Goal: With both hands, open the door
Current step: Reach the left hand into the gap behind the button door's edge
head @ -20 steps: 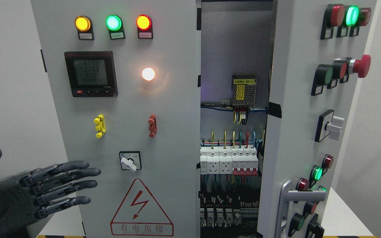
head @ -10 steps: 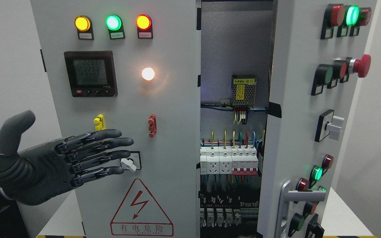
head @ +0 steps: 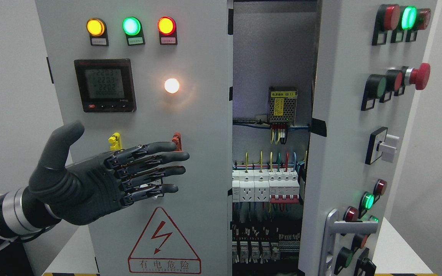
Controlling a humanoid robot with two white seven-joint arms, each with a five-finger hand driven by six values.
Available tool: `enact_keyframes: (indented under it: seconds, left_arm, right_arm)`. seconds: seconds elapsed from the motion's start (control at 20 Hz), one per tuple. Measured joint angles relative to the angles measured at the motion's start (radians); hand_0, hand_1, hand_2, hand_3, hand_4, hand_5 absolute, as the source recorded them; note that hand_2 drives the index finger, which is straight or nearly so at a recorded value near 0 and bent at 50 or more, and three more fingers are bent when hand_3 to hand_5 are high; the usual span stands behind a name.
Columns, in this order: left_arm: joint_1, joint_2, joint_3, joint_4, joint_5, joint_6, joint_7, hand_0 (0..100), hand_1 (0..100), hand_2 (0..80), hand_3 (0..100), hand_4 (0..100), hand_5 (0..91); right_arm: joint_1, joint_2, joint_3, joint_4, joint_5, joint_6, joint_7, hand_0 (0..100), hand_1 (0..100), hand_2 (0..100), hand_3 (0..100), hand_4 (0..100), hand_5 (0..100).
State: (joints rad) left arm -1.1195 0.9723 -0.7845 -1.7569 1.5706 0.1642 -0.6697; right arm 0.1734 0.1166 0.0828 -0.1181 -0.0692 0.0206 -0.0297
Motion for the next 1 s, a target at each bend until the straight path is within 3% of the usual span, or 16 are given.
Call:
enact_keyframes:
  seconds: [0.3, 0.5, 0.8, 1.0]
  left_arm:
    - [-0.165, -0.033, -0.165, 0.024, 0.082, -0.018, 0.004, 0, 0, 0.0, 0, 3, 0.0]
    - [-0.272, -0.055, -0.275, 0.034, 0.139, -0.021, 0.052, 0, 0, 0.0, 0, 3, 0.0]
    - [-0.356, -0.094, -0.39, 0.045, 0.194, -0.022, 0.137, 0, 0, 0.0, 0, 3, 0.0]
    - [-0.398, -0.124, -0.444, 0.049, 0.228, -0.025, 0.157, 0, 0, 0.0, 0, 3, 0.0]
  right_arm:
    - [0.0, 0.0, 0.0, 0.0, -0.001, 0.0, 0.001, 0, 0, 0, 0, 0, 0]
    - [0.0, 0.0, 0.0, 0.0, -0.001, 0.0, 0.001, 0, 0, 0, 0, 0, 0]
    - [0.0, 0.0, 0.0, 0.0, -0.001, 0.0, 0.001, 0, 0, 0, 0, 0, 0]
    - [0.0, 0.0, 0.0, 0.0, -0.001, 0.0, 0.001, 0, 0, 0, 0, 0, 0]
